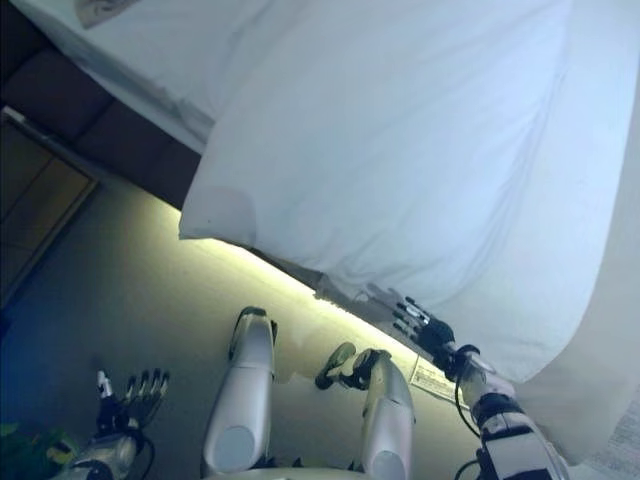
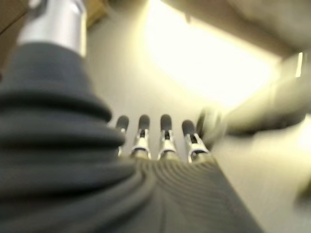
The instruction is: Make the bed neatly
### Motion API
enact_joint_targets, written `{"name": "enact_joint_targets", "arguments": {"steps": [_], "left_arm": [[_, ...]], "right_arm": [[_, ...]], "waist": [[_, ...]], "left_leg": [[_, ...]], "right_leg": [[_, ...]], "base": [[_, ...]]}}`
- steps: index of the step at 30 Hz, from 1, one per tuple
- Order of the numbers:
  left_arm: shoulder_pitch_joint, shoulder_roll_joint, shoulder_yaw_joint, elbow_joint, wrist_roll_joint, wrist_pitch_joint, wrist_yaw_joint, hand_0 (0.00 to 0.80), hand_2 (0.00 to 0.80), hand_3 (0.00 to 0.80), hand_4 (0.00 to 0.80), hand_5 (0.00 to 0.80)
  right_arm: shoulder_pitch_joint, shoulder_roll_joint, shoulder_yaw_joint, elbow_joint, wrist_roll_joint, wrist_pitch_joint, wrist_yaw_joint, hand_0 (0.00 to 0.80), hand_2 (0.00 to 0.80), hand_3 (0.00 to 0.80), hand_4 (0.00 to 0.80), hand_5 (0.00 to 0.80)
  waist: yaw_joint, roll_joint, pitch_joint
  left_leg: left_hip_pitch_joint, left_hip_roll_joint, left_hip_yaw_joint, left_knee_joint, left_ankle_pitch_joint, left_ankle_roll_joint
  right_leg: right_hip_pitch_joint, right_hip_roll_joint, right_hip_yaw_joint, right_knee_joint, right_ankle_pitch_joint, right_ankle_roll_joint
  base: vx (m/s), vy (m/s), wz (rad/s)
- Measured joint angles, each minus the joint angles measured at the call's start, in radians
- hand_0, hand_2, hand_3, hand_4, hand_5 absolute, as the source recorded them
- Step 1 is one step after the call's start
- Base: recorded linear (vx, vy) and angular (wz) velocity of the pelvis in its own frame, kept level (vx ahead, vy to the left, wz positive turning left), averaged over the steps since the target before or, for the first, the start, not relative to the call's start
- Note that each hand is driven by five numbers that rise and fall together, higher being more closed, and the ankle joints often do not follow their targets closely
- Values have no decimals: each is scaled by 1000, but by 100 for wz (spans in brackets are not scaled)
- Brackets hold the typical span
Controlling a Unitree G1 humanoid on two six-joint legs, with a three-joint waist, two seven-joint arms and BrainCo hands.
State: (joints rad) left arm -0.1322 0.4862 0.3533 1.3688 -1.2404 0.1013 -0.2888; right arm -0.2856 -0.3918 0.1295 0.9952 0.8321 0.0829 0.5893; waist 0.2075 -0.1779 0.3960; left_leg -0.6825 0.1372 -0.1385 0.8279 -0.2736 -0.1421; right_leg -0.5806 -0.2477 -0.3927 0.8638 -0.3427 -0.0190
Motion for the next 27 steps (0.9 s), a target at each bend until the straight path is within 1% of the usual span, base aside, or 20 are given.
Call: {"name": "enact_joint_targets", "arguments": {"steps": [1, 3, 5, 6, 7, 9, 10, 11, 12, 13, 14, 16, 19, 22, 24, 27], "left_arm": [[-1, 7, -43, -5, 184, -71, 74, 0, 0, 0, 0, 0], [4, 11, -134, -27, 435, -161, 194, 0, 0, 0, 0, 0], [34, 9, -230, -82, 579, -199, 272, 0, 0, 0, 0, 0], [48, -1, -259, -99, 634, -207, 293, 0, 0, 0, 0, 0], [54, -15, -295, -117, 689, -213, 306, 0, 0, 0, 0, 0], [75, -43, -360, -134, 783, -218, 321, 0, 0, 0, 0, 0], [84, -54, -397, -139, 853, -204, 326, 0, 0, 0, 0, 0], [93, -59, -461, -144, 944, -178, 325, 0, 0, 0, 0, 0], [104, -65, -512, -139, 1009, -159, 319, 0, 0, 0, 0, 0], [110, -75, -559, -144, 1066, -138, 312, 0, 0, 0, 0, 0], [117, -85, -591, -141, 1100, -117, 301, 0, 0, 0, 0, 0], [120, -111, -613, -132, 1111, -85, 270, 0, 0, 0, 0, 0], [118, -154, -618, -119, 1110, -65, 238, 0, 0, 0, 0, 0], [128, -197, -618, -89, 1107, -62, 230, 0, 0, 0, 0, 0], [128, -229, -615, -79, 1097, -56, 229, 0, 0, 0, 0, 0], [126, -264, -616, -63, 1085, -49, 220, 0, 0, 0, 0, 0]], "right_arm": [[13, 0, 0, -7, -9, 0, 1, 0, 0, 0, 0, 0], [49, -2, 1, -16, -27, 2, 2, 0, 0, 0, 0, 0], [88, 0, 3, -48, -63, 4, -3, 0, 0, 0, 0, 0], [111, -2, 3, -59, -92, 4, -5, 0, 0, 0, 0, 0], [136, -3, 4, -61, -122, 3, -12, 0, 0, 0, 0, 0], [192, -5, 11, -69, -177, 4, -22, 0, 0, 0, 0, 0], [219, -3, 19, -70, -206, 4, -31, 0, 0, 0, 0, 0], [255, 2, 38, -69, -235, 5, -33, 0, 0, 0, 0, 0], [277, 5, 53, -67, -256, 7, -32, 0, 0, 0, 0, 0], [304, 7, 60, -54, -276, 9, -33, 0, 0, 0, 0, 0], [314, 12, 61, -28, -293, 11, -37, 0, 0, 0, 0, 0], [327, 30, 62, 43, -297, 11, -55, 0, 0, 0, 0, 0], [343, 68, 46, 156, -268, 7, -68, 0, 0, 0, 0, 0], [347, 106, 14, 211, -225, -14, -89, 0, 0, 0, 0, 0], [347, 130, -10, 234, -177, -21, -128, 0, 0, 0, 0, 0], [347, 153, -44, 286, -149, -21, -230, 0, 0, 0, 0, 0]], "waist": [[-4, 1, -2], [-12, 9, -26], [-32, 24, -56], [-39, 37, -81], [-57, 53, -106], [-73, 77, -163], [-89, 88, -191], [-111, 99, -209], [-117, 108, -236], [-138, 116, -264], [-143, 126, -284], [-170, 142, -317], [-179, 160, -356], [-195, 173, -389], [-196, 183, -393], [-196, 189, -404]], "left_leg": [[42, 3, 16, -35, 8, 2], [118, 8, 49, -110, 32, 7], [211, 11, 89, -202, 55, 18], [260, 12, 113, -251, 67, 25], [308, 10, 131, -302, 79, 32], [394, -2, 166, -411, 113, 42], [431, -7, 180, -459, 127, 45], [492, -9, 200, -528, 149, 48], [532, -15, 215, -580, 167, 48], [567, -18, 226, -627, 180, 50], [594, -23, 239, -664, 192, 50], [647, -30, 249, -728, 211, 49], [698, -35, 252, -798, 230, 46], [731, -37, 277, -847, 244, 44], [752, -37, 282, -866, 249, 43], [769, -37, 297, -876, 251, 43]], "right_leg": [[38, 3, 2, -38, 14, 4], [102, 10, 9, -118, 44, 21], [181, 26, 23, -222, 87, 38], [221, 36, 33, -282, 115, 46], [266, 42, 36, -343, 139, 56], [336, 55, 50, -458, 192, 72], [366, 62, 55, -510, 211, 79], [416, 69, 61, -583, 242, 83], [455, 78, 64, -640, 267, 89], [476, 82, 72, -687, 283, 93], [501, 89, 76, -720, 301, 97], [547, 103, 82, -797, 334, 101], [595, 117, 93, -882, 369, 105], [622, 127, 109, -950, 401, 105], [628, 129, 116, -950, 402, 105], [629, 131, 132, -950, 402, 106]], "base": [[123, -23, -15], [154, -17, -10], [162, -43, -26], [145, -48, -33], [132, -37, -29], [205, -57, -24], [317, -91, -30], [281, -90, -26], [196, -77, -29], [197, -92, -23], [164, -96, -25], [133, -102, -21], [101, -78, -16], [34, -29, -20], [30, -15, -16], [74, -15, -13]]}}
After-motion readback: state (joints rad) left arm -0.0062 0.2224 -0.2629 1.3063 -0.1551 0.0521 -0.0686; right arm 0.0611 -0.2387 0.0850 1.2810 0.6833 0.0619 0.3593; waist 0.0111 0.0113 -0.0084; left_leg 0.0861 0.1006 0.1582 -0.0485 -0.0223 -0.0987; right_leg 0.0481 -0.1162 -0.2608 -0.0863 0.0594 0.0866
